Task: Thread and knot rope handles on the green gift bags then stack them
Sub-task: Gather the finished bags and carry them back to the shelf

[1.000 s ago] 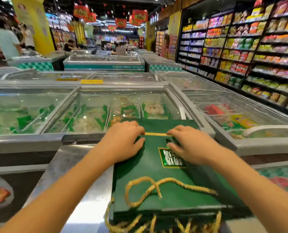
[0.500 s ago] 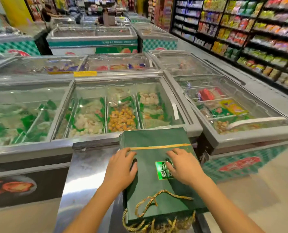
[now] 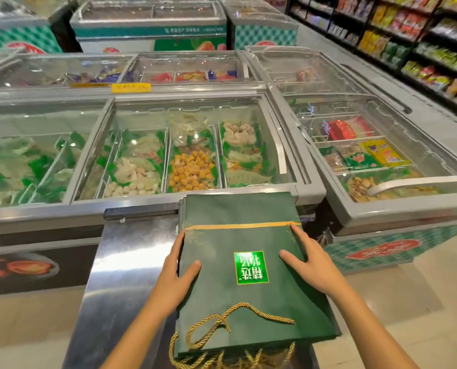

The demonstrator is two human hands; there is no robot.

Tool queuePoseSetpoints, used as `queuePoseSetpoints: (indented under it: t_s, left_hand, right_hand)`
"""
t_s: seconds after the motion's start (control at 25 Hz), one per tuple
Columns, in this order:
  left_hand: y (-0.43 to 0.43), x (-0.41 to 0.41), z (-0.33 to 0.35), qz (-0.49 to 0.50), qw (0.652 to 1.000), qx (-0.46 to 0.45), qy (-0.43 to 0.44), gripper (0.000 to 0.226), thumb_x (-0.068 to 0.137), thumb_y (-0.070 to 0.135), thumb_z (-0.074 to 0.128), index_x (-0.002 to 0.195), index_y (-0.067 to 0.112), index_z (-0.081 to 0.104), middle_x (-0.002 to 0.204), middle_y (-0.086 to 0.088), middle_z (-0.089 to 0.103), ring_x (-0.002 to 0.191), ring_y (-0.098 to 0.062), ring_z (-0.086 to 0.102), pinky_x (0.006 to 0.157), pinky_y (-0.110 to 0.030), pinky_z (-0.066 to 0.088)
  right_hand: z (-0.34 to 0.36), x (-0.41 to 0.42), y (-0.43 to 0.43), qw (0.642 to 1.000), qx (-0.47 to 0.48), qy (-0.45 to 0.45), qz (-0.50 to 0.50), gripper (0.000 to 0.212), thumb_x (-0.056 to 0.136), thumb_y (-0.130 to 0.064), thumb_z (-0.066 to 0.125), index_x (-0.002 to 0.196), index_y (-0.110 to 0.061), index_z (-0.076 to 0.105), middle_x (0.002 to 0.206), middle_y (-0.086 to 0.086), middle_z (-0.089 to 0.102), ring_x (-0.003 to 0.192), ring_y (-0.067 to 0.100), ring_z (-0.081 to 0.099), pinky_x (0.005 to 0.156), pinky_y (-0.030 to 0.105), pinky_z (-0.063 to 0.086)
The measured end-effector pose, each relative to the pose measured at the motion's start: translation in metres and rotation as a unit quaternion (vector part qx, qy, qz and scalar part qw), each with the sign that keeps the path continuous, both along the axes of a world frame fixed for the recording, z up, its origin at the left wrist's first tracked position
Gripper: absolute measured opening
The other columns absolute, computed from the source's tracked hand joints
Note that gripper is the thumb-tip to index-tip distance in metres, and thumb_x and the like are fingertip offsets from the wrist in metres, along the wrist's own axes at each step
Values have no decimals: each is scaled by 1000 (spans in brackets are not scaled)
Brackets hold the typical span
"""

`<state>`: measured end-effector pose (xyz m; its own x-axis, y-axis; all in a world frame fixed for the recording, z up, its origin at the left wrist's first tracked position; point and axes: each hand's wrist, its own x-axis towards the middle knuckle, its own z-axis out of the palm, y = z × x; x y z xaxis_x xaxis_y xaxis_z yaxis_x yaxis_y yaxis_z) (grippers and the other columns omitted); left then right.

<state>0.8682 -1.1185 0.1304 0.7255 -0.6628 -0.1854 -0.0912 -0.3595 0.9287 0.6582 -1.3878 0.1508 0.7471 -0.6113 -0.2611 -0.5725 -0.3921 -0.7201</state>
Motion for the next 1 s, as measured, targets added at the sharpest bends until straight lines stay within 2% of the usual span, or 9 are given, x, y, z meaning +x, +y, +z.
queuePoseSetpoints:
  t_s: [0.12,0.24,0.32,0.4,0.52,0.64,0.76,0.92,1.0]
  left_hand:
    - [-4,-8,-2,18,1000,-14,19,69,99,28,60,146,63,24,156,32,26,147,2,25,122,-44,28]
    - [-8,-12,5,35,997,4,63,69,104,16,51,139,68,24,156,28,29,145,-6,33,119,-44,33]
    - [-8,-12,9,31,997,19,74,67,104,23,51,140,70,19,157,24,28,146,-11,33,118,-48,34]
    - [-6,-13,9,23,998,27,44,68,102,29,54,143,70,17,158,26,25,148,-10,25,120,-52,28]
    - [-3,-18,16,30,999,21,19,66,103,24,53,144,66,24,156,26,28,148,-5,24,121,-52,27]
    - [5,-23,29,41,999,-2,19,65,102,20,54,145,63,29,155,28,31,146,-4,29,119,-51,31]
    - [21,-21,44,62,997,-22,38,65,102,16,54,142,63,34,154,28,36,143,-7,37,115,-49,38]
    - [57,-9,60,94,994,-45,45,64,102,12,53,141,61,39,146,34,43,135,-2,47,107,-36,48]
    - [81,-2,65,110,991,-56,49,63,102,9,53,142,56,40,137,39,49,127,3,53,93,-24,54]
  right_hand:
    - [-6,-3,-3,994,93,-48,-5,82,88,-59,66,155,-57,17,151,-34,36,137,2,45,113,39,44]
    - [-16,-3,0,990,114,-78,-11,80,87,-57,66,152,-62,19,138,-56,27,136,-5,42,114,39,43]
    - [-20,0,2,989,108,-98,-11,80,87,-56,66,152,-60,19,136,-54,28,138,-2,41,115,41,41]
    - [-21,1,2,988,108,-110,-14,81,87,-55,68,152,-60,21,135,-51,32,139,0,40,117,45,39]
    - [-18,0,1,986,108,-127,-9,81,85,-57,68,151,-61,21,140,-44,35,142,3,38,117,47,38]
    - [-6,0,6,985,90,-145,1,82,85,-55,68,153,-59,21,142,-45,33,141,0,36,117,40,36]
    - [8,6,18,987,70,-144,5,83,87,-49,69,155,-55,20,134,-45,35,130,-8,38,109,28,34]
    - [24,30,51,988,53,-140,26,85,91,-43,71,156,-53,18,133,-18,46,129,1,38,106,29,35]
    - [28,46,75,988,45,-143,43,84,91,-41,70,156,-52,18,138,-16,44,130,-2,36,105,25,33]
